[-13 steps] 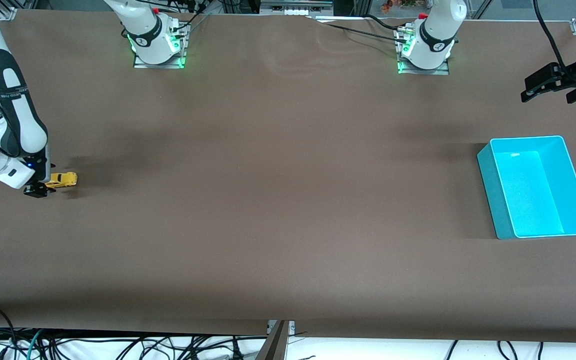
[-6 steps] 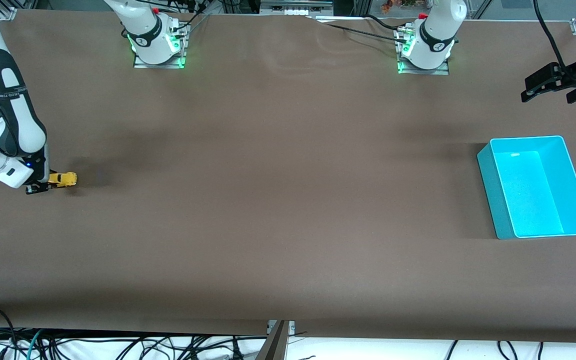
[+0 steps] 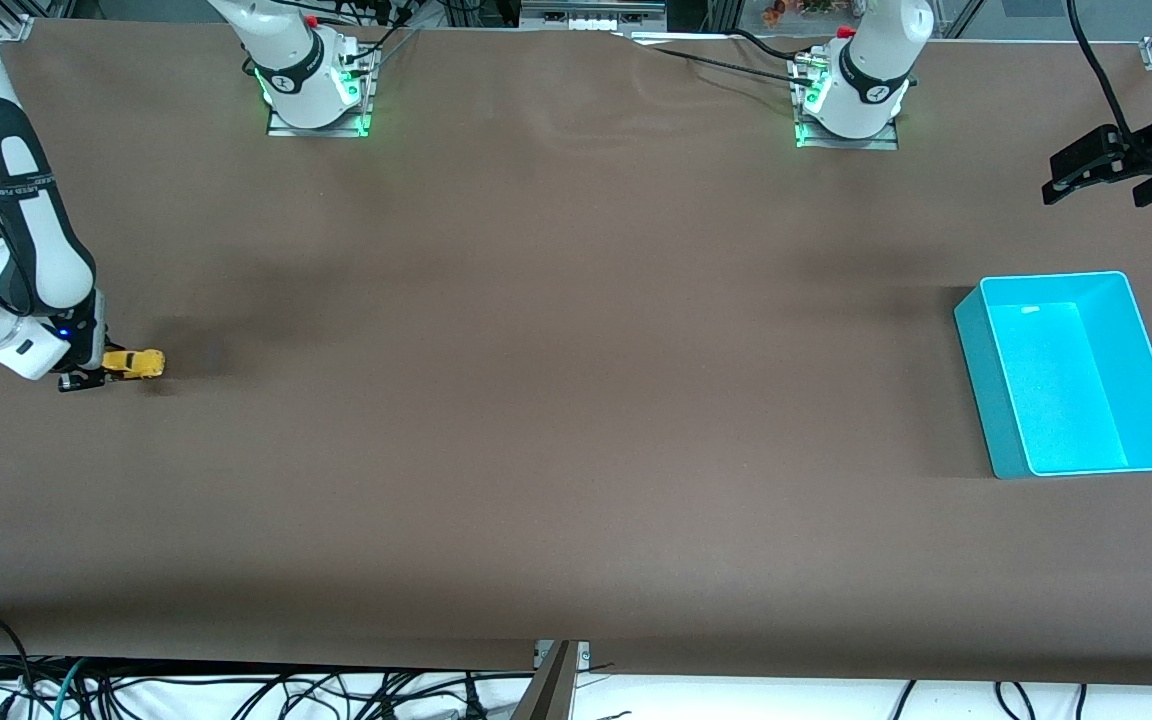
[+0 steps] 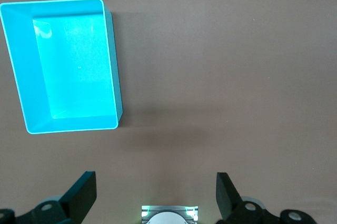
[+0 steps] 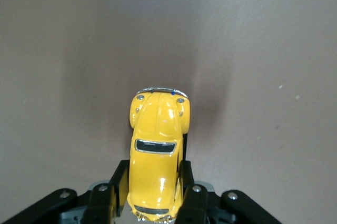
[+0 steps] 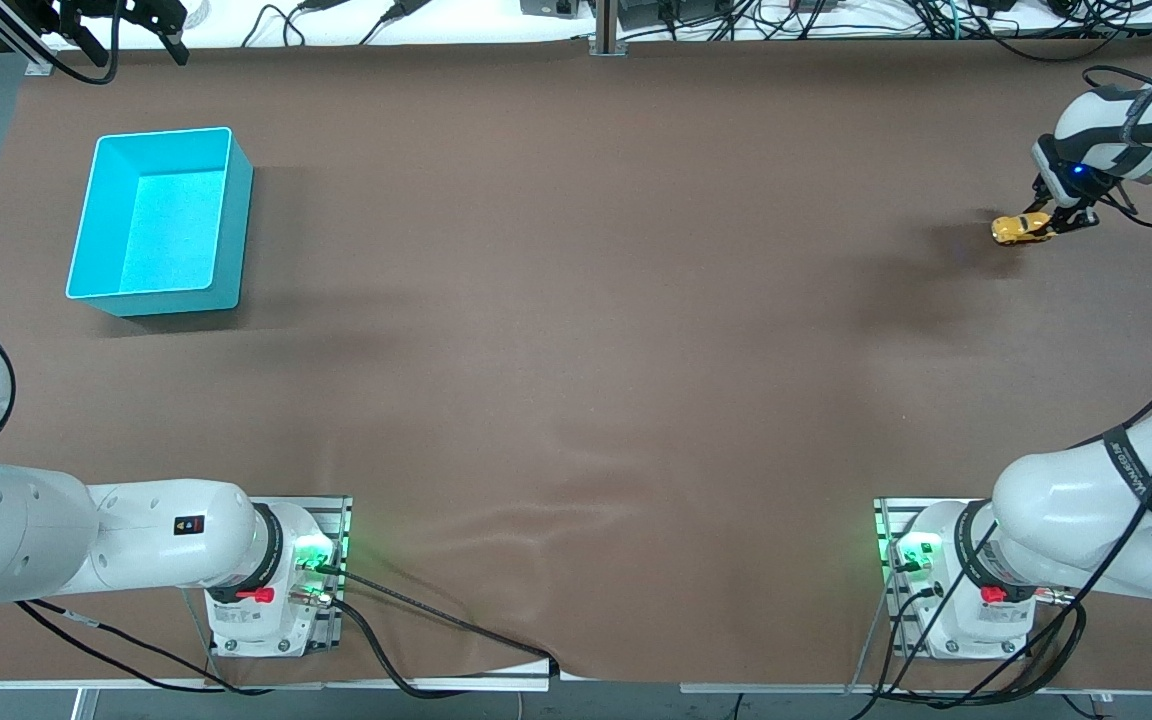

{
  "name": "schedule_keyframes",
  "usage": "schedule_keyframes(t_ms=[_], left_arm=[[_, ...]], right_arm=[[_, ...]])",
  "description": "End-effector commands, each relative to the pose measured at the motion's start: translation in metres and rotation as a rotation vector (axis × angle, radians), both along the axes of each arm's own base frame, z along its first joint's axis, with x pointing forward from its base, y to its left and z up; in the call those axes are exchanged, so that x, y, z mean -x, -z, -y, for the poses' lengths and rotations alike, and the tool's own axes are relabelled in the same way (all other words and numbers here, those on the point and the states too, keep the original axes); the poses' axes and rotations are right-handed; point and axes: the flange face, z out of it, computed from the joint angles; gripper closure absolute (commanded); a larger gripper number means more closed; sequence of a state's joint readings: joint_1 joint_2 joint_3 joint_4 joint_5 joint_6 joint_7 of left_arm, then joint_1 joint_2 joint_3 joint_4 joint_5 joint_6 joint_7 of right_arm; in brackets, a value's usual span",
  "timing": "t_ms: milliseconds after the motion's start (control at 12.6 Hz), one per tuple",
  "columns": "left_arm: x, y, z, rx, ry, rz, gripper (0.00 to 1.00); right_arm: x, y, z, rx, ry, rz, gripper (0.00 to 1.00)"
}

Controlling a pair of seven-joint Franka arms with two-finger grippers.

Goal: Wind and store yellow beetle car
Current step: 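Close the right gripper on the yellow car's body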

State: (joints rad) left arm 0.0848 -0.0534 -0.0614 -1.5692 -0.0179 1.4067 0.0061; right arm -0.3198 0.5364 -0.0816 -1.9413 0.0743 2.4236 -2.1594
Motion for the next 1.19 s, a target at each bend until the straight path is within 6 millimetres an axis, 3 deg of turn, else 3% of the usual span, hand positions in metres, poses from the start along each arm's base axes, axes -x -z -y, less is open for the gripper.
schedule_keyframes(t_ms=[0, 317, 1109], left_arm=[[0.000, -0.006, 0.002, 0.019, 0.002, -0.002, 0.00], [0.000, -0.007, 0.002, 0.020, 0.005, 0.001, 0.00], [-0.003, 0.000, -0.007, 0.021, -0.012, -0.014, 0.00]], right_arm=[[0.000, 0.009, -0.014, -0.026, 0.031, 0.010, 0.77], [0.003, 0.013, -0.006, -0.025, 0.026, 0.012, 0.77], [0.023, 0.008, 0.057, 0.010, 0.041, 0.068, 0.76]])
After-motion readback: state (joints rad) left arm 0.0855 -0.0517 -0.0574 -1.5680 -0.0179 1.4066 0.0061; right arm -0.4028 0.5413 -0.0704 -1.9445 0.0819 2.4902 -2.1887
